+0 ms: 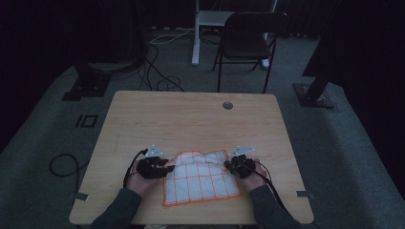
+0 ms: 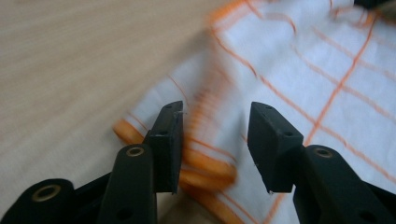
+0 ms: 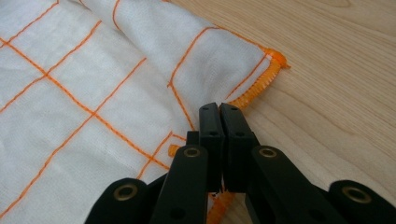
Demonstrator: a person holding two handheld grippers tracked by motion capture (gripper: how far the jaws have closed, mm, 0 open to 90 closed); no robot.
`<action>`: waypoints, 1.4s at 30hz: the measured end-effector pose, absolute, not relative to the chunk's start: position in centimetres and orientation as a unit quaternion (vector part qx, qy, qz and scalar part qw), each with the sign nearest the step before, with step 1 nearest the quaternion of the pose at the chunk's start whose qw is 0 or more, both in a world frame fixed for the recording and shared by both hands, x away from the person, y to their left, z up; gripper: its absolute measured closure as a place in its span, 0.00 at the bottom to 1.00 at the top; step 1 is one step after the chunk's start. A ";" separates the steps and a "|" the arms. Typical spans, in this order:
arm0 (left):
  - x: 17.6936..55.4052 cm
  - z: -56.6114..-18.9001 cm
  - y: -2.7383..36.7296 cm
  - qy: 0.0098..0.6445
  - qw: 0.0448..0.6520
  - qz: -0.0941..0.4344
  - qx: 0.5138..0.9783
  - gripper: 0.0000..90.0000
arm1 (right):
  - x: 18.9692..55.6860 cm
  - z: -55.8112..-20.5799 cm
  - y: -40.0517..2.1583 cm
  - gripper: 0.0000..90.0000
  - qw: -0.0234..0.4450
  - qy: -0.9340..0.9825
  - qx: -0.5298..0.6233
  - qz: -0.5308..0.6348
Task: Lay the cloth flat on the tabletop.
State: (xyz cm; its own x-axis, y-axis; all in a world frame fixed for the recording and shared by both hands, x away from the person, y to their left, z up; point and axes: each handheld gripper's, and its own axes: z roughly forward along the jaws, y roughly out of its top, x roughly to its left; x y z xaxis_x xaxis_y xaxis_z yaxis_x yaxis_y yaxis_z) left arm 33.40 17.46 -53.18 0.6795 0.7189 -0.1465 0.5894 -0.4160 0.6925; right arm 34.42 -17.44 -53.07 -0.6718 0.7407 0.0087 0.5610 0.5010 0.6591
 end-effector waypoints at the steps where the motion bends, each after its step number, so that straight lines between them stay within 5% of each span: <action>1: 33.1 -53.3 17.4 0.389 0.370 0.089 0.839 0.62 | 34.4 -53.1 -17.4 0.99 0.139 0.855 0.381 0.323; 15: 31.2 -52.0 17.8 0.381 0.397 0.100 0.829 0.72 | 34.4 -53.1 -17.4 0.99 0.139 0.855 0.381 0.324; 25: 31.2 -51.3 18.1 0.382 0.391 0.121 0.828 0.97 | 34.4 -53.1 -17.4 0.98 0.140 0.855 0.381 0.324; 42: 32.3 -51.1 19.1 0.401 0.386 0.141 0.819 0.98 | 36.2 -50.7 -17.7 0.92 0.165 0.830 0.397 0.357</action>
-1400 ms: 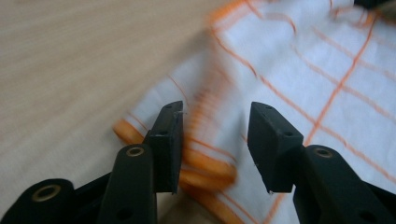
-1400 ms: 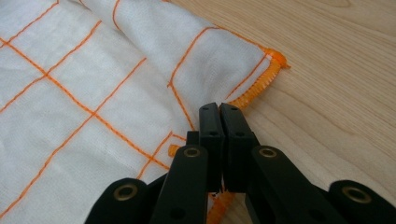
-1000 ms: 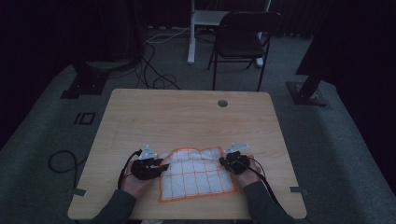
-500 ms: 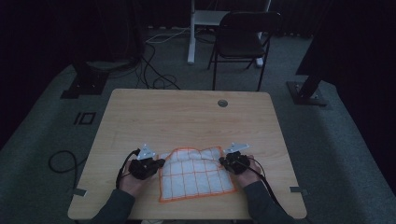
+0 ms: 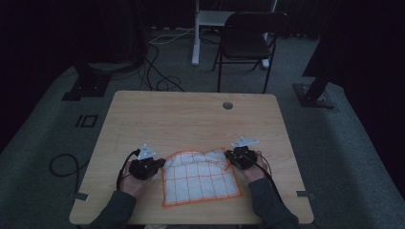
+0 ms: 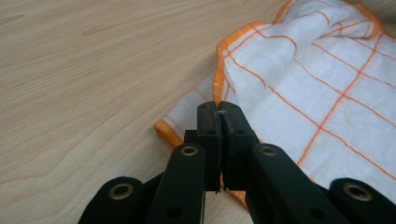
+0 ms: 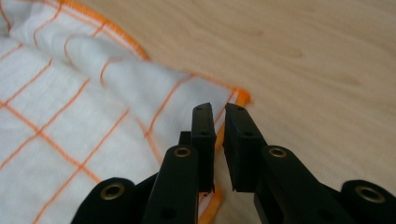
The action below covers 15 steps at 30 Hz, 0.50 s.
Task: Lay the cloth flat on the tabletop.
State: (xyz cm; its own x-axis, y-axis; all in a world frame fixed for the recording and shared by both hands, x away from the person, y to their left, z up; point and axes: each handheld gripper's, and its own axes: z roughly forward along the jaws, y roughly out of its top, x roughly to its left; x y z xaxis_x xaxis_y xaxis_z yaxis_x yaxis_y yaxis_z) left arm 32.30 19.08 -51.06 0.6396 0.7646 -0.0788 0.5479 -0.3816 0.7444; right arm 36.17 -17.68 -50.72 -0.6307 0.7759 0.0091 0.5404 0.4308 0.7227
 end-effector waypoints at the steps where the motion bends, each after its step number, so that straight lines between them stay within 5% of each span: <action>1: 32.4 -51.1 19.1 0.400 0.385 0.141 0.819 0.98 | 36.3 -50.6 -17.6 0.92 0.167 0.828 0.398 0.358; 15: 34.6 -51.1 19.8 0.419 0.372 0.170 0.811 0.98 | 38.9 -52.1 -16.1 0.93 0.162 0.835 0.384 0.358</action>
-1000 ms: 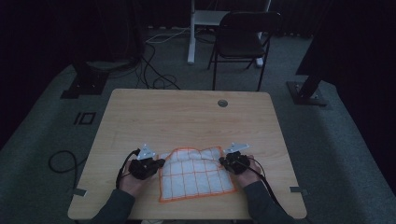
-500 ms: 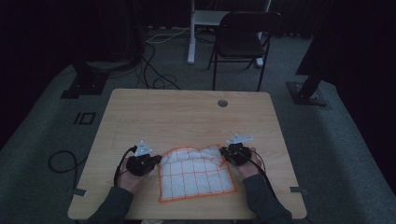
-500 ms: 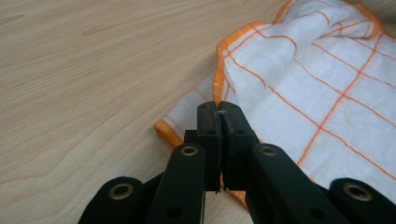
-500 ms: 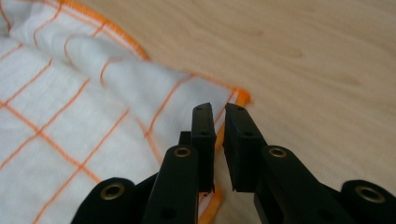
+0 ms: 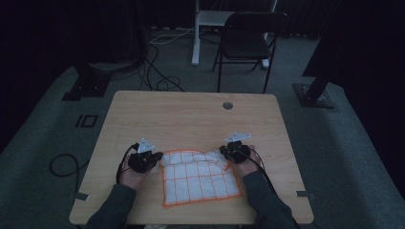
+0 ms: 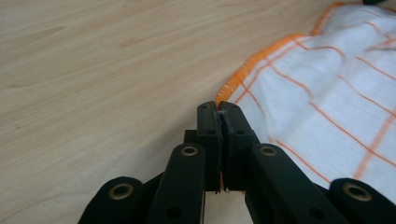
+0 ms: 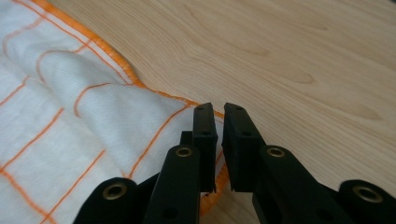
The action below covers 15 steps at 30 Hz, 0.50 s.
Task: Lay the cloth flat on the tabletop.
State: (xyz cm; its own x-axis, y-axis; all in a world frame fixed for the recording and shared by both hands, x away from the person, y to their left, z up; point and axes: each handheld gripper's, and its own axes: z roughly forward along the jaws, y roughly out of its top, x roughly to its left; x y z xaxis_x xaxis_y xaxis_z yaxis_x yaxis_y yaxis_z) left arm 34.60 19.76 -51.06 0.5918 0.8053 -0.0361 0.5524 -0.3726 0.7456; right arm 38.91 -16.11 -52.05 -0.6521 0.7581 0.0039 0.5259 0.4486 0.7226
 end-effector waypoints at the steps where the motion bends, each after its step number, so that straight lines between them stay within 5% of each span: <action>1: 34.8 -51.1 19.8 0.423 0.372 0.172 0.808 0.98 | 39.0 -52.2 -16.1 0.93 0.162 0.835 0.385 0.357; 15: 38.6 -53.0 19.4 0.447 0.335 0.205 0.803 0.97 | 40.2 -53.7 -15.7 0.94 0.170 0.838 0.392 0.339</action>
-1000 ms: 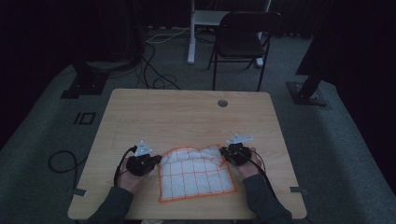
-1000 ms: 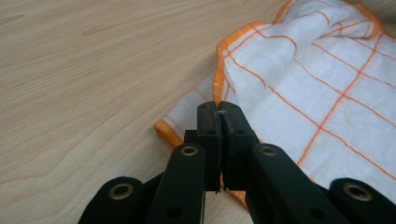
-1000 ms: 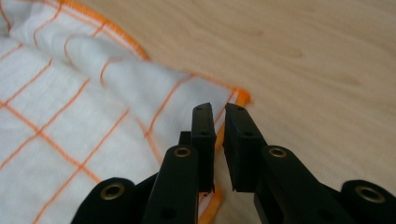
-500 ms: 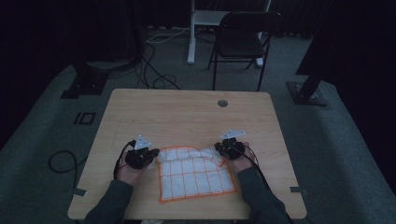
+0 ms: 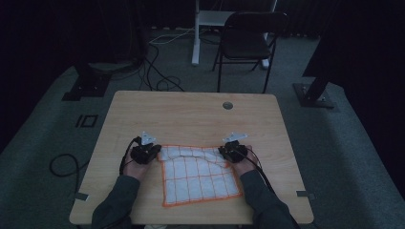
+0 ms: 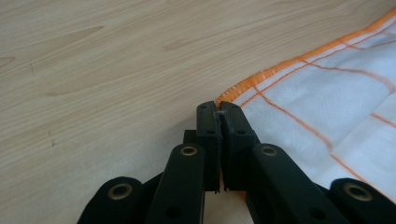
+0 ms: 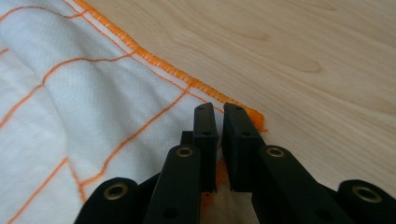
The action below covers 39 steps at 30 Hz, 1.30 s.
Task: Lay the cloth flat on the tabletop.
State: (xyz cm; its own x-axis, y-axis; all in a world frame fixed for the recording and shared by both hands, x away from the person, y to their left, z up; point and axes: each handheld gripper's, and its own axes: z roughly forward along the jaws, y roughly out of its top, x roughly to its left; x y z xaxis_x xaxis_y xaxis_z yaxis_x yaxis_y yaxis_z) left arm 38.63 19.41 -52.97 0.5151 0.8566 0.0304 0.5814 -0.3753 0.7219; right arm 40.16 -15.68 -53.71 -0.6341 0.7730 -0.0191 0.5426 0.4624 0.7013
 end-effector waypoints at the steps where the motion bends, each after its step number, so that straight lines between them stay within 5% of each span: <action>1: 38.9 -53.1 19.3 0.450 0.333 0.206 0.803 0.97 | 40.3 -53.7 -15.7 0.94 0.171 0.837 0.395 0.337; 13: 40.1 -52.8 19.5 0.488 0.339 0.216 0.774 0.81 | 42.2 -53.8 -16.9 0.94 0.197 0.823 0.421 0.326; 23: 36.4 -51.2 16.3 0.417 0.367 0.209 0.805 0.79 | 42.6 -53.6 -17.4 0.87 0.213 0.814 0.437 0.318; 39: 32.2 -53.8 15.3 0.390 0.346 0.169 0.836 0.78 | 36.0 -50.6 -15.4 0.78 0.201 0.835 0.356 0.368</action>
